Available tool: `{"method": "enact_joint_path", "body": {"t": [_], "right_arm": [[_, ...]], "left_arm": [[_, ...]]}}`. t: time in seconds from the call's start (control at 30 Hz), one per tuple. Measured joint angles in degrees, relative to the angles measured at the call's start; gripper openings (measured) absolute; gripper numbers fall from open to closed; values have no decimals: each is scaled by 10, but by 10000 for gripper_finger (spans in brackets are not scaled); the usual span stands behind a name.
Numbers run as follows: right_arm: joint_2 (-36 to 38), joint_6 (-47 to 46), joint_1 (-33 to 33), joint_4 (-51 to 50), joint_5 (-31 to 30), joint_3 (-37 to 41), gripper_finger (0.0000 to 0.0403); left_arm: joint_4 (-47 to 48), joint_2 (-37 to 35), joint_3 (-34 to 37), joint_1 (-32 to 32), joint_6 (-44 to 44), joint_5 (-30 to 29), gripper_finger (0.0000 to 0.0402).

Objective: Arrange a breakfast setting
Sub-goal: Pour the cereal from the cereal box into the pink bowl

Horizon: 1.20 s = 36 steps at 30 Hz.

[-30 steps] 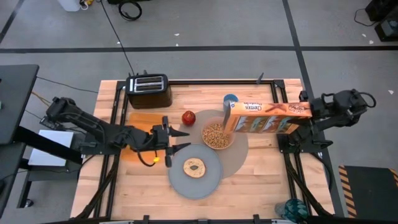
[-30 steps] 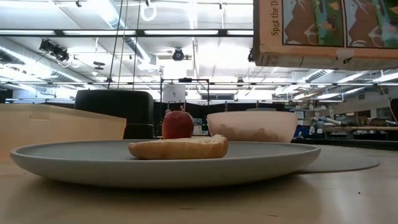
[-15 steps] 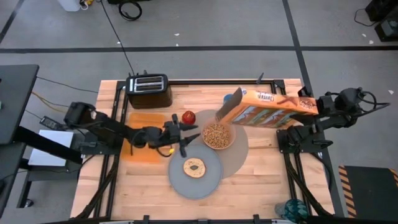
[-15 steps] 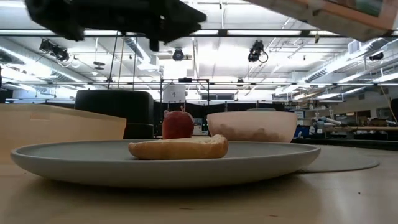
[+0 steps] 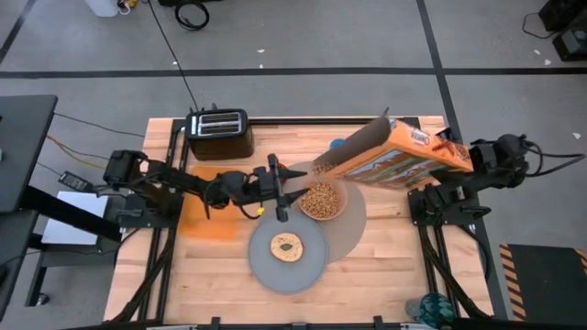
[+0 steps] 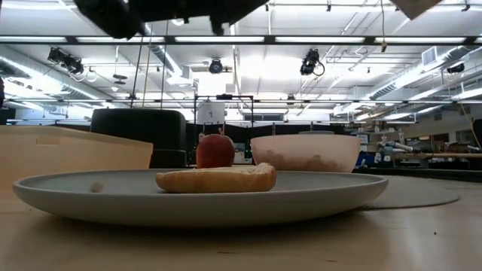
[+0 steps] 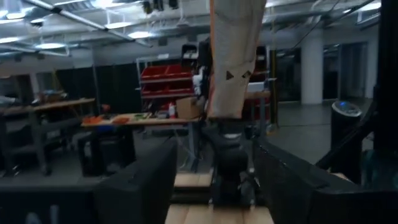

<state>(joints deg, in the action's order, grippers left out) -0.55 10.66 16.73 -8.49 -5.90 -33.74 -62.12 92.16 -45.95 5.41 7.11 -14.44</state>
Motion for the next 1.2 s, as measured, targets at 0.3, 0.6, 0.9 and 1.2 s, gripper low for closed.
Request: {"method": "enact_joint_path", "body": {"t": [0.3, 0.6, 0.9, 1.2], "right_arm": [[-10, 11, 0, 257, 20, 132, 191], [-17, 11, 0, 343, 24, 182, 191], [-17, 46, 0, 330, 13, 182, 191], [-17, 65, 0, 308, -7, 182, 202]], "left_arm": [[29, 72, -142, -25, 2, 87, 282], [32, 193, -319, -37, -2, 153, 284], [29, 223, -389, -35, -33, 208, 284], [36, 223, -408, -34, -67, 209, 234]]}}
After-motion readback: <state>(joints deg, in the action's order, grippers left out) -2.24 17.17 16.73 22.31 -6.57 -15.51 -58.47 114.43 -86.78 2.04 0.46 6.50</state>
